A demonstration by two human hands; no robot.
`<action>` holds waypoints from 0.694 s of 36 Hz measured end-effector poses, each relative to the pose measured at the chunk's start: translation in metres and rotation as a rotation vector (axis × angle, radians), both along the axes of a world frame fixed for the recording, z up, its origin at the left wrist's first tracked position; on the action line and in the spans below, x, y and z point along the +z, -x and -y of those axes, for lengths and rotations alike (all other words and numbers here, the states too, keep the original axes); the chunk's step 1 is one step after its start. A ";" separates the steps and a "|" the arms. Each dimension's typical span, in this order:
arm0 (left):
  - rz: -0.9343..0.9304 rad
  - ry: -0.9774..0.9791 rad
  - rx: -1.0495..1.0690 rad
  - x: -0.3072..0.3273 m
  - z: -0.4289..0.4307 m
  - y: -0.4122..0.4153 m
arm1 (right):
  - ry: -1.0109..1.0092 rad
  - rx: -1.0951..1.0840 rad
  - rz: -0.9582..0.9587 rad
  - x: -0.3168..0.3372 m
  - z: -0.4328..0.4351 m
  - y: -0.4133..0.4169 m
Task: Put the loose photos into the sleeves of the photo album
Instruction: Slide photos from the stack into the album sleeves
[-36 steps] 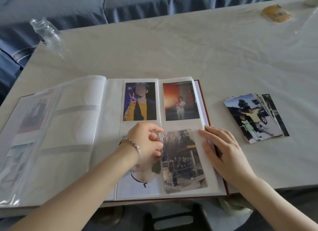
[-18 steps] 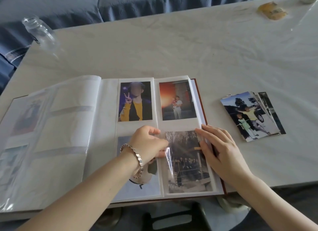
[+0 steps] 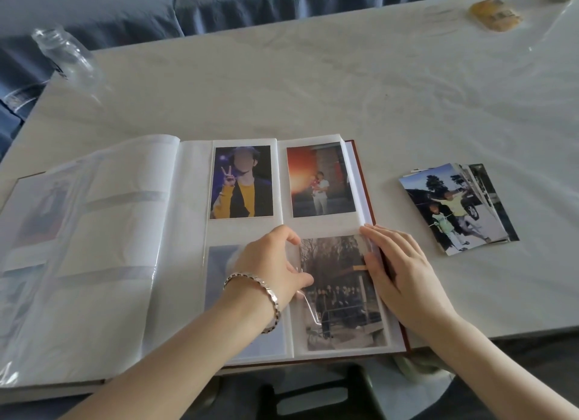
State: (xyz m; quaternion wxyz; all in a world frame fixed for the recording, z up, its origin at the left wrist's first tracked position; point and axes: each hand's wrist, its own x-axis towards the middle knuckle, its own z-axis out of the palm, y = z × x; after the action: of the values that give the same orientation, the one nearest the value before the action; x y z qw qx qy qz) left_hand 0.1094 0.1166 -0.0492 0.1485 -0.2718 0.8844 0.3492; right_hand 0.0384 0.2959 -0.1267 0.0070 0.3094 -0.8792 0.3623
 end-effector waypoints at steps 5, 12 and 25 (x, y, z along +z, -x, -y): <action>-0.013 -0.134 0.054 -0.005 0.005 0.000 | -0.006 0.003 0.005 0.001 -0.001 0.000; -0.061 -0.312 0.110 -0.007 0.010 -0.005 | 0.012 -0.018 0.054 0.002 -0.001 0.000; -0.094 -0.382 0.028 -0.003 0.022 -0.013 | 0.114 -0.089 0.352 0.033 0.008 -0.002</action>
State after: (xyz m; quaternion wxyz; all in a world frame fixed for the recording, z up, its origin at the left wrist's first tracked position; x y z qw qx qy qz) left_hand 0.1225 0.0947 -0.0523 0.1509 -0.2345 0.8042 0.5249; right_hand 0.0405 0.2874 -0.0940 -0.1133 0.2010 -0.8577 0.4595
